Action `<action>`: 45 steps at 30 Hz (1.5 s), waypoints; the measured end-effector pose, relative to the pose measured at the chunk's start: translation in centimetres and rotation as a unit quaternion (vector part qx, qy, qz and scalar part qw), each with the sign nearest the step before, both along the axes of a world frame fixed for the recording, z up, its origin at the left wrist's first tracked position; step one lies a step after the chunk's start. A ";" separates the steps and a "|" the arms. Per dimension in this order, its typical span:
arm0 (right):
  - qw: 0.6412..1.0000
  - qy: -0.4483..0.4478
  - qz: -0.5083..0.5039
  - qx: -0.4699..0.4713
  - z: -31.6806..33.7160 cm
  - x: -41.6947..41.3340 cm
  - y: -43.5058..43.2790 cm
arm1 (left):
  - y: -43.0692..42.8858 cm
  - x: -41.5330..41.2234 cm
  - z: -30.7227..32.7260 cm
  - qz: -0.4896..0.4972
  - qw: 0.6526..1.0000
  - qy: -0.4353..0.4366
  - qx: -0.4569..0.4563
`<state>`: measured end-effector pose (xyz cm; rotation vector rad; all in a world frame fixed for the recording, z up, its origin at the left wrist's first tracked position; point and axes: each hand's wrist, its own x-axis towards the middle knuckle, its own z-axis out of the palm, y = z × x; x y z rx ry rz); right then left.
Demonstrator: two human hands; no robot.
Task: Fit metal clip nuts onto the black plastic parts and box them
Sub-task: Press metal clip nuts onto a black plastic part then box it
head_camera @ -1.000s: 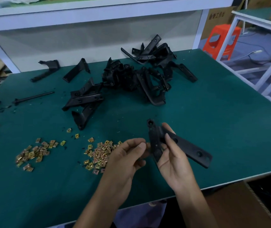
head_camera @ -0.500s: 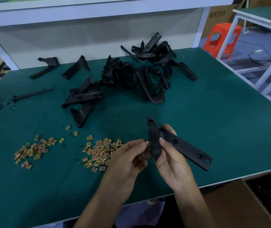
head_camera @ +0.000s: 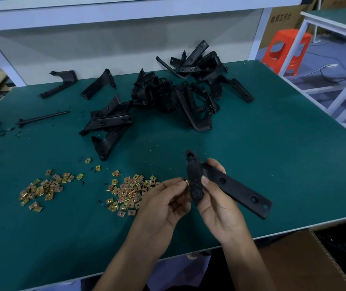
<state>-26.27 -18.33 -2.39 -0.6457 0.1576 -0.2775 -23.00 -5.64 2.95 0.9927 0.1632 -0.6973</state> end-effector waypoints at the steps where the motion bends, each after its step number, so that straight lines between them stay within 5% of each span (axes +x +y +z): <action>1: 1.000 -0.002 0.001 -0.004 -0.1 0.0 0.0 | 0.0 0.0 0.0 -0.002 1.000 0.000 -0.002; 23: 0.996 0.002 0.031 -0.088 -1.0 -0.6 0.6 | 2.7 1.1 -0.5 -0.133 0.980 -0.094 0.117; 27: 0.997 0.006 0.021 -0.070 -1.2 -0.6 0.6 | 2.9 1.8 -1.0 -0.174 0.947 -0.196 0.187; 29: 0.999 0.018 0.000 -0.048 -1.2 -0.6 0.4 | 3.4 3.0 -1.4 -0.145 0.889 -0.322 0.292; 31: 0.999 0.028 -0.022 -0.033 -1.3 -0.4 0.1 | 3.9 4.8 -1.9 -0.080 0.733 -0.486 0.470; 33: 0.999 0.033 -0.021 -0.029 -1.4 -0.4 0.1 | 4.1 6.1 -2.6 -0.085 0.591 -0.534 0.598; 35: 0.999 0.039 -0.014 -0.030 -1.4 -0.4 0.2 | 4.0 6.8 -3.4 -0.115 0.543 -0.528 0.643; 40: 0.999 0.049 -0.007 -0.020 -1.5 -0.3 0.1 | 3.3 6.9 -3.7 -0.085 0.606 -0.518 0.597; 45: 0.998 0.048 0.010 -0.030 -1.2 -0.4 0.2 | 3.3 6.3 -2.7 -0.040 0.748 -0.459 0.477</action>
